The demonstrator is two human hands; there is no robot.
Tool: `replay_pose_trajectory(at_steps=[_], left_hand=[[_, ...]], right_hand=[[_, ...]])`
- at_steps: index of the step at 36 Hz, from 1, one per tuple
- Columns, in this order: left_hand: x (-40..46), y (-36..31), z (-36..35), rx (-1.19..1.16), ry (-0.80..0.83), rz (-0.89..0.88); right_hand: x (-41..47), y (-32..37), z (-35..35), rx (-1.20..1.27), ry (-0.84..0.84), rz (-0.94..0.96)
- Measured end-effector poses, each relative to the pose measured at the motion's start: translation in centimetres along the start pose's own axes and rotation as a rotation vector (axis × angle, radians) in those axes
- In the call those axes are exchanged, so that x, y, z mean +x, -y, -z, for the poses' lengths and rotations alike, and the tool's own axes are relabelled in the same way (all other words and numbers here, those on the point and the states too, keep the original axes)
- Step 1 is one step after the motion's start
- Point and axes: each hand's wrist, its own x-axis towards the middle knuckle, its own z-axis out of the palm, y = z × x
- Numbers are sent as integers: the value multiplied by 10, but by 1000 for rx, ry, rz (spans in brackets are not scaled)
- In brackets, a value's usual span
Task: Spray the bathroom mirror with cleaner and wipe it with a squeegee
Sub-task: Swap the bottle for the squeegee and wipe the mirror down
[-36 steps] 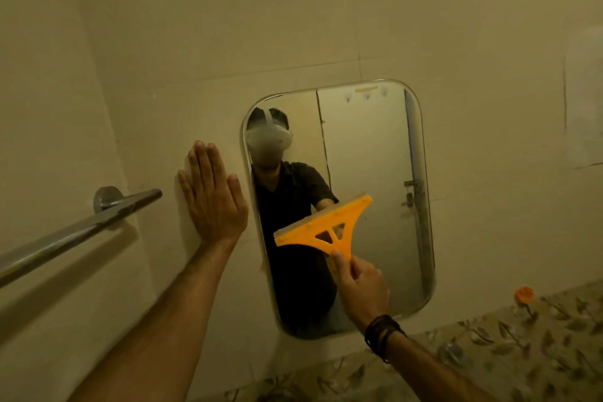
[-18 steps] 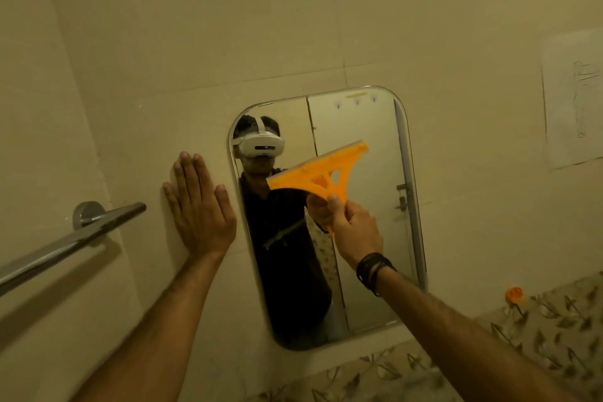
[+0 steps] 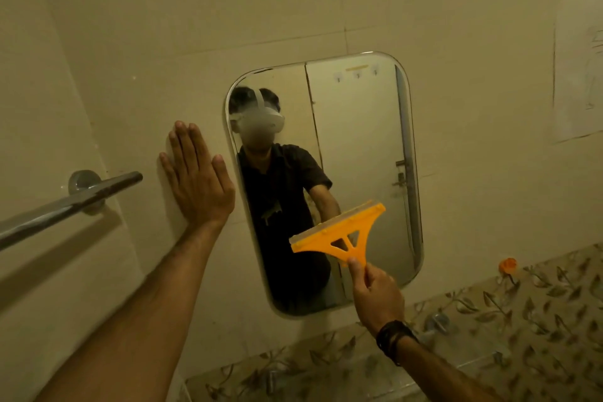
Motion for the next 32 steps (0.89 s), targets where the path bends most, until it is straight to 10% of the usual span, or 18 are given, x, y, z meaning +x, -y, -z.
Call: replay_pose_trajectory(at_steps=[14,32], left_hand=[[0,0,-2,8,-22,-8],[-2,0,-2,37,-28,-5]], right_hand=[[43,103,-28,68,32,228],[-42,-43,-35,-53,125,28]])
